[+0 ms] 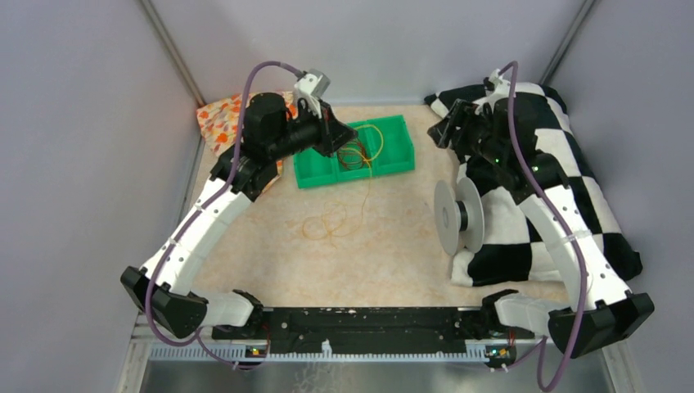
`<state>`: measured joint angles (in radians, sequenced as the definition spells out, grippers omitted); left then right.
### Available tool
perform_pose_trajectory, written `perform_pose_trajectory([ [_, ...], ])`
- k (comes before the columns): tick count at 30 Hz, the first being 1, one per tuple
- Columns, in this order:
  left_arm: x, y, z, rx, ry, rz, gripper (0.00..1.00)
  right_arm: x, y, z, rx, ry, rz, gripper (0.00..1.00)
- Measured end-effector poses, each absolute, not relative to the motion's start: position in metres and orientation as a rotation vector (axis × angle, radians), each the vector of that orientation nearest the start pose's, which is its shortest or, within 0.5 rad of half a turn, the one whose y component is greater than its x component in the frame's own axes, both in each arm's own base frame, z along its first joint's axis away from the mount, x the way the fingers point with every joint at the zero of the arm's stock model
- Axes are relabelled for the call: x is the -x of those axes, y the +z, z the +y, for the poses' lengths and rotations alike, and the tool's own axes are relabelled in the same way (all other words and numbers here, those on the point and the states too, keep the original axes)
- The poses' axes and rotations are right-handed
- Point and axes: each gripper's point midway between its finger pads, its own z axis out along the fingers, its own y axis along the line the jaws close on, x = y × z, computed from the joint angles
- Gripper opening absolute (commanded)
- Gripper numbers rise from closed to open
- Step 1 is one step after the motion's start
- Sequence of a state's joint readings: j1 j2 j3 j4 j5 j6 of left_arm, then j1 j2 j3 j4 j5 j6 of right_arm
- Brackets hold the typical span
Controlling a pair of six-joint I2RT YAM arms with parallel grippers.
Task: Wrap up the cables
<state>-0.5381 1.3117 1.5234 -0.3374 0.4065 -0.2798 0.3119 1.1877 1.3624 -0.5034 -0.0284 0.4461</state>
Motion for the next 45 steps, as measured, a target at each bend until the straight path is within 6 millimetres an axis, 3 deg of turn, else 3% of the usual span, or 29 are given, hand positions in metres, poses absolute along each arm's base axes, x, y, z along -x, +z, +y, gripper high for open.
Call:
perform_pose_trajectory([
  [3, -0.306, 0.384, -0.276, -0.579, -0.929, 1.739, 0.00, -0.328, 0.344, 0.162, -0.028, 0.650, 1.971, 0.75],
  [7, -0.306, 0.375, -0.279, -0.598, -0.935, 1.755, 0.00, -0.290, 0.354, 0.210, 0.115, 0.873, 1.979, 0.82],
  [13, -0.303, 0.383, -0.285, -0.619, -0.980, 1.716, 0.00, -0.263, 0.383, 0.227, 0.202, 1.062, 1.898, 0.80],
  [19, -0.305, 0.382, -0.287, -0.603, -0.993, 1.721, 0.00, -0.261, 0.384, 0.248, 0.211, 1.221, 1.874, 0.80],
  [26, -0.316, 0.373, -0.286, -0.503, -0.995, 1.743, 0.00, -0.249, 0.342, 0.269, 0.068, 1.348, 1.922, 0.79],
  [30, -0.322, 0.359, -0.287, -0.430, -1.013, 1.771, 0.00, -0.247, 0.339, 0.280, -0.013, 1.394, 1.896, 0.77],
  [37, -0.326, 0.344, -0.288, -0.332, -1.061, 1.781, 0.00, -0.263, 0.350, 0.276, -0.201, 1.431, 1.793, 0.62],
  [45, -0.324, 0.359, -0.284, -0.311, -1.064, 1.729, 0.00, -0.274, 0.340, 0.273, -0.353, 1.460, 1.780, 0.57],
])
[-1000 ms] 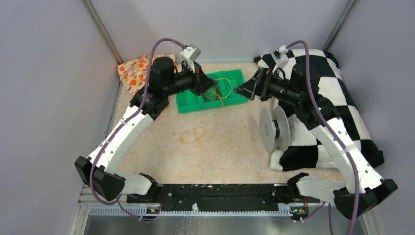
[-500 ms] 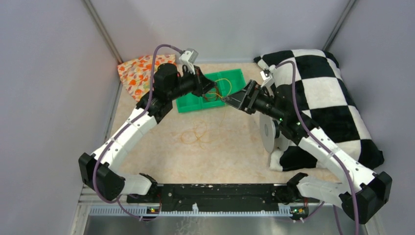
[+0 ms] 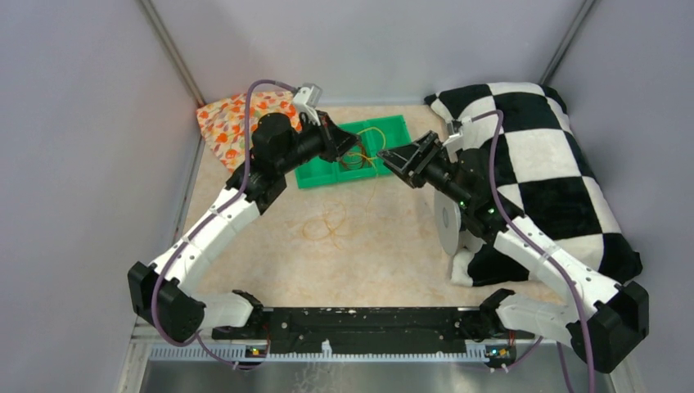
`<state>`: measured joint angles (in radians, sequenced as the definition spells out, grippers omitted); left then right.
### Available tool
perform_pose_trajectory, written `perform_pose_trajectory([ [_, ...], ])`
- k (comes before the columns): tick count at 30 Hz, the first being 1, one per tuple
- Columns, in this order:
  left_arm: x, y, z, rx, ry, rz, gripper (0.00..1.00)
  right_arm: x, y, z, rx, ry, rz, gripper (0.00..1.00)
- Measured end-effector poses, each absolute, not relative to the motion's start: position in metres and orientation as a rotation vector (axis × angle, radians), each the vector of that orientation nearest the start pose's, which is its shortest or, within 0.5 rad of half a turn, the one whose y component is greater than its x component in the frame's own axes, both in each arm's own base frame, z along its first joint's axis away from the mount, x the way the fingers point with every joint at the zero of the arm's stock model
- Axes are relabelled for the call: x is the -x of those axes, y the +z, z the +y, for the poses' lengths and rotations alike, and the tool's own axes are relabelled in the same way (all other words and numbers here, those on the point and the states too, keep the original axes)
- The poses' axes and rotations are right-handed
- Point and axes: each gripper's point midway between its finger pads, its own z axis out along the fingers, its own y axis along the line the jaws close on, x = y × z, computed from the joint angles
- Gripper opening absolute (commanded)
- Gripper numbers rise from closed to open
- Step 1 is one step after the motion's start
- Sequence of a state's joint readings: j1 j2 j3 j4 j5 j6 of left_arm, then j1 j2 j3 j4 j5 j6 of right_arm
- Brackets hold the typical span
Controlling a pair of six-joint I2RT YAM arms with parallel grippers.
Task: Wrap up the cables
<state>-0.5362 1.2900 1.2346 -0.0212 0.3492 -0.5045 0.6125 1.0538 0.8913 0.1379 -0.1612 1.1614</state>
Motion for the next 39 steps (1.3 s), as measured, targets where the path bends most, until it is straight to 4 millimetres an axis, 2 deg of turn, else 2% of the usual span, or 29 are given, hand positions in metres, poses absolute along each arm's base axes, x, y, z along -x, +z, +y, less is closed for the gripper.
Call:
perform_pose_trajectory([
  [3, -0.321, 0.365, -0.283, -0.313, -1.067, 1.714, 0.00, -0.278, 0.338, 0.276, -0.365, 1.471, 1.780, 0.57],
  [6, -0.320, 0.365, -0.283, -0.317, -1.071, 1.710, 0.00, -0.282, 0.332, 0.279, -0.364, 1.460, 1.796, 0.46],
  [12, -0.320, 0.359, -0.285, -0.325, -1.082, 1.722, 0.00, -0.285, 0.326, 0.280, -0.359, 1.435, 1.813, 0.00],
  [16, -0.326, 0.348, -0.297, -0.360, -1.112, 1.755, 0.00, -0.287, 0.327, 0.275, -0.350, 1.368, 1.832, 0.00],
  [20, -0.340, 0.323, -0.320, -0.423, -1.165, 1.824, 0.00, -0.285, 0.330, 0.248, -0.300, 1.195, 1.869, 0.00],
  [23, -0.348, 0.301, -0.348, -0.502, -1.211, 1.886, 0.00, -0.290, 0.347, 0.203, -0.276, 1.045, 1.861, 0.00],
  [26, -0.341, 0.291, -0.388, -0.629, -1.295, 1.886, 0.00, -0.294, 0.357, 0.153, -0.281, 0.848, 1.893, 0.00],
  [29, -0.338, 0.288, -0.428, -0.758, -1.385, 1.857, 0.00, -0.283, 0.358, 0.123, -0.261, 0.670, 1.973, 0.00],
  [32, -0.359, 0.289, -0.462, -0.859, -1.461, 1.781, 0.00, -0.274, 0.359, 0.108, -0.227, 0.540, 2.053, 0.00],
  [36, -0.373, 0.287, -0.484, -0.929, -1.512, 1.728, 0.00, -0.278, 0.358, 0.096, -0.197, 0.418, 2.115, 0.00],
  [39, -0.372, 0.278, -0.494, -0.968, -1.582, 1.704, 0.00, -0.275, 0.350, 0.087, -0.181, 0.352, 2.140, 0.00],
])
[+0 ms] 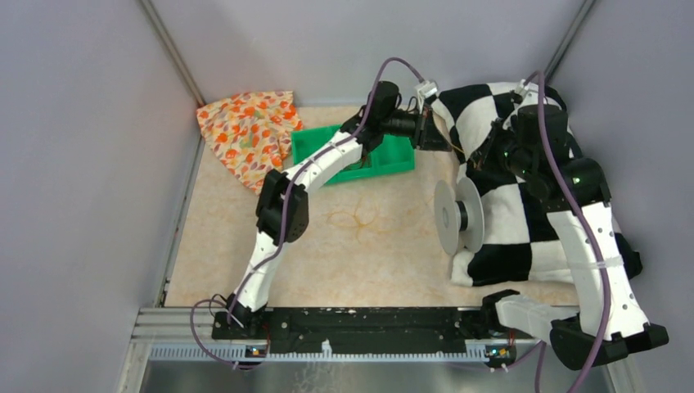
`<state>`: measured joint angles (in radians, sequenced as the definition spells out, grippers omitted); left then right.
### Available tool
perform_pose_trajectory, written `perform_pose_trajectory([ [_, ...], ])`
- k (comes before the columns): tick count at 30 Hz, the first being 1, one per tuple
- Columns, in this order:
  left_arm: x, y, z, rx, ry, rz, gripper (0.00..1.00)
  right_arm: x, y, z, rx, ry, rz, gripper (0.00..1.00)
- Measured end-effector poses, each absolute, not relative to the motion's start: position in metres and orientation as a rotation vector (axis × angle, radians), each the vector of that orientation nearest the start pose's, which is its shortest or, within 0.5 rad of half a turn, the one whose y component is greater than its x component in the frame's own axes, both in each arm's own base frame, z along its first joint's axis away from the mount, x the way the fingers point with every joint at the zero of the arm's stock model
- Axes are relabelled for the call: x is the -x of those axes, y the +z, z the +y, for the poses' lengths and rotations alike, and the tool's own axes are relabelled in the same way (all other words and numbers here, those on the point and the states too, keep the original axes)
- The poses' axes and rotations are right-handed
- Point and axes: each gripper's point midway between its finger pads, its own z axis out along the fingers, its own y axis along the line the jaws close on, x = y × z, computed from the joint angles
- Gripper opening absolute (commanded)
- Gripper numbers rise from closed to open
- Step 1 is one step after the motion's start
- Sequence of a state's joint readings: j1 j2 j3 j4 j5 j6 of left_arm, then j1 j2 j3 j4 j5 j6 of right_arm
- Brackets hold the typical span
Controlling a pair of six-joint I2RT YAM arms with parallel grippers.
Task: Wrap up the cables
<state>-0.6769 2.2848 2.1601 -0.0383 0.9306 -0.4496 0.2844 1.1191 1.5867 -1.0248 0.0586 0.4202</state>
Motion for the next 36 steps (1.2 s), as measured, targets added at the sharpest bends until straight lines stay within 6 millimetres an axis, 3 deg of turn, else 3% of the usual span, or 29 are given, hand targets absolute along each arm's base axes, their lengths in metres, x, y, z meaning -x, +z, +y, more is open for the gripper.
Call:
perform_pose_trajectory([
  [3, -0.370, 0.257, -0.503, -0.977, -1.643, 1.725, 0.00, -0.265, 0.334, 0.082, -0.165, 0.315, 2.182, 0.00],
  [9, -0.386, 0.186, -0.508, -0.898, -1.656, 1.878, 0.00, -0.232, 0.293, 0.080, -0.165, 0.335, 2.276, 0.00],
  [11, -0.390, 0.172, -0.507, -0.875, -1.657, 1.916, 0.00, -0.227, 0.283, 0.080, -0.178, 0.343, 2.302, 0.00],
  [15, -0.389, 0.168, -0.509, -0.865, -1.664, 1.923, 0.00, -0.227, 0.268, 0.083, -0.197, 0.354, 2.334, 0.00],
  [19, -0.385, 0.166, -0.513, -0.871, -1.666, 1.912, 0.00, -0.231, 0.267, 0.087, -0.201, 0.375, 2.335, 0.00],
  [22, -0.385, 0.164, -0.515, -0.862, -1.655, 1.916, 0.00, -0.236, 0.268, 0.090, -0.201, 0.392, 2.325, 0.24],
  [25, -0.388, 0.167, -0.514, -0.838, -1.629, 1.920, 0.00, -0.242, 0.269, 0.093, -0.224, 0.408, 2.315, 0.57],
  [27, -0.391, 0.175, -0.512, -0.811, -1.599, 1.917, 0.00, -0.247, 0.272, 0.096, -0.253, 0.428, 2.295, 0.68],
  [31, -0.389, 0.210, -0.503, -0.765, -1.549, 1.870, 0.00, -0.257, 0.279, 0.100, -0.306, 0.471, 2.245, 0.72],
  [36, -0.383, 0.278, -0.494, -0.748, -1.556, 1.707, 0.00, -0.268, 0.287, 0.106, -0.372, 0.524, 2.190, 0.72],
])
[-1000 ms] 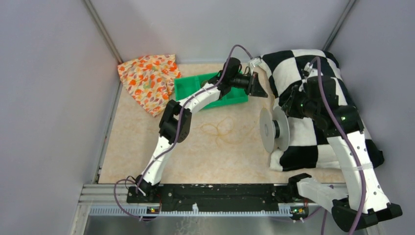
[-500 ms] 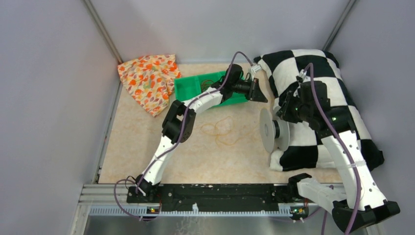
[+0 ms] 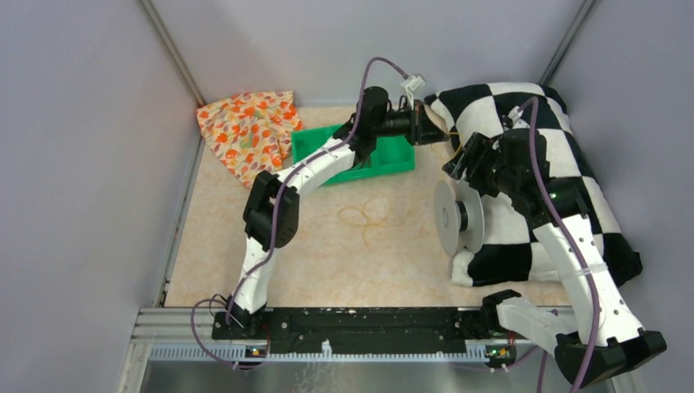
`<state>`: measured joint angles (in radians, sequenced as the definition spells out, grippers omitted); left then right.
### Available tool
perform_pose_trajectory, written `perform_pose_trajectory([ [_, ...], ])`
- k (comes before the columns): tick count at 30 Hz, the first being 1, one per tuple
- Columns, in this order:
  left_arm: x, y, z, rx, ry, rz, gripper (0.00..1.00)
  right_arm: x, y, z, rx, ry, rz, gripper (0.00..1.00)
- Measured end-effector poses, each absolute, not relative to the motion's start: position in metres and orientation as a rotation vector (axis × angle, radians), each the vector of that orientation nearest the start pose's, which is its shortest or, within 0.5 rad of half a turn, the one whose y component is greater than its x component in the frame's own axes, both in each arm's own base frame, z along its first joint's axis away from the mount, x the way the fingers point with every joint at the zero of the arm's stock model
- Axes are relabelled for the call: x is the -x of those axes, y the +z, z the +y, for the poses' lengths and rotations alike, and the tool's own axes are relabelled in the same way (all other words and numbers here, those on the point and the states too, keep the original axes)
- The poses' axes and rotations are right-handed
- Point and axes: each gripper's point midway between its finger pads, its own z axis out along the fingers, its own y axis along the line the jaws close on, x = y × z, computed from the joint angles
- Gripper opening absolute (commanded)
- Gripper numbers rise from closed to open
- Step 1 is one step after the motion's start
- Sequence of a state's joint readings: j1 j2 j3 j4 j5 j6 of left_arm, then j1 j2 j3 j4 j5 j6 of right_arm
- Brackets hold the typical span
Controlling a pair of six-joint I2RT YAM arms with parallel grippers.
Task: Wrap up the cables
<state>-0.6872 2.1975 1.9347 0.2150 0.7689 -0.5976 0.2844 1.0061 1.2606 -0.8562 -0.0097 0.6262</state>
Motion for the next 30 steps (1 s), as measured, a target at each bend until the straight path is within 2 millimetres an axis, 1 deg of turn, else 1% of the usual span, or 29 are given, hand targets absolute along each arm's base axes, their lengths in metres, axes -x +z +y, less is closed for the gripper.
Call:
perform_pose_trajectory([
  [2, -0.379, 0.300, -0.491, -0.749, -1.565, 1.647, 0.00, -0.273, 0.289, 0.107, -0.393, 0.542, 2.168, 0.72],
  [3, -0.377, 0.308, -0.489, -0.748, -1.569, 1.627, 0.00, -0.275, 0.289, 0.108, -0.403, 0.546, 2.160, 0.72],
  [4, -0.375, 0.313, -0.488, -0.747, -1.574, 1.611, 0.00, -0.277, 0.289, 0.108, -0.414, 0.552, 2.150, 0.71],
  [6, -0.373, 0.317, -0.487, -0.745, -1.578, 1.597, 0.00, -0.281, 0.288, 0.109, -0.433, 0.563, 2.139, 0.70],
  [11, -0.372, 0.304, -0.487, -0.727, -1.593, 1.636, 0.00, -0.289, 0.289, 0.111, -0.481, 0.590, 2.100, 0.66],
  [15, -0.371, 0.297, -0.486, -0.720, -1.597, 1.659, 0.00, -0.297, 0.300, 0.110, -0.501, 0.601, 2.043, 0.64],
  [18, -0.370, 0.298, -0.486, -0.721, -1.602, 1.658, 0.00, -0.302, 0.305, 0.109, -0.512, 0.604, 2.009, 0.60],
  [21, -0.370, 0.299, -0.486, -0.725, -1.607, 1.651, 0.00, -0.309, 0.308, 0.110, -0.521, 0.610, 1.990, 0.48],
  [24, -0.369, 0.300, -0.486, -0.733, -1.612, 1.642, 0.00, -0.316, 0.307, 0.112, -0.531, 0.614, 1.986, 0.32],
  [28, -0.367, 0.300, -0.486, -0.740, -1.617, 1.639, 0.00, -0.320, 0.308, 0.112, -0.537, 0.614, 1.973, 0.00],
  [30, -0.367, 0.299, -0.486, -0.743, -1.619, 1.639, 0.00, -0.321, 0.308, 0.111, -0.540, 0.609, 1.970, 0.00],
])
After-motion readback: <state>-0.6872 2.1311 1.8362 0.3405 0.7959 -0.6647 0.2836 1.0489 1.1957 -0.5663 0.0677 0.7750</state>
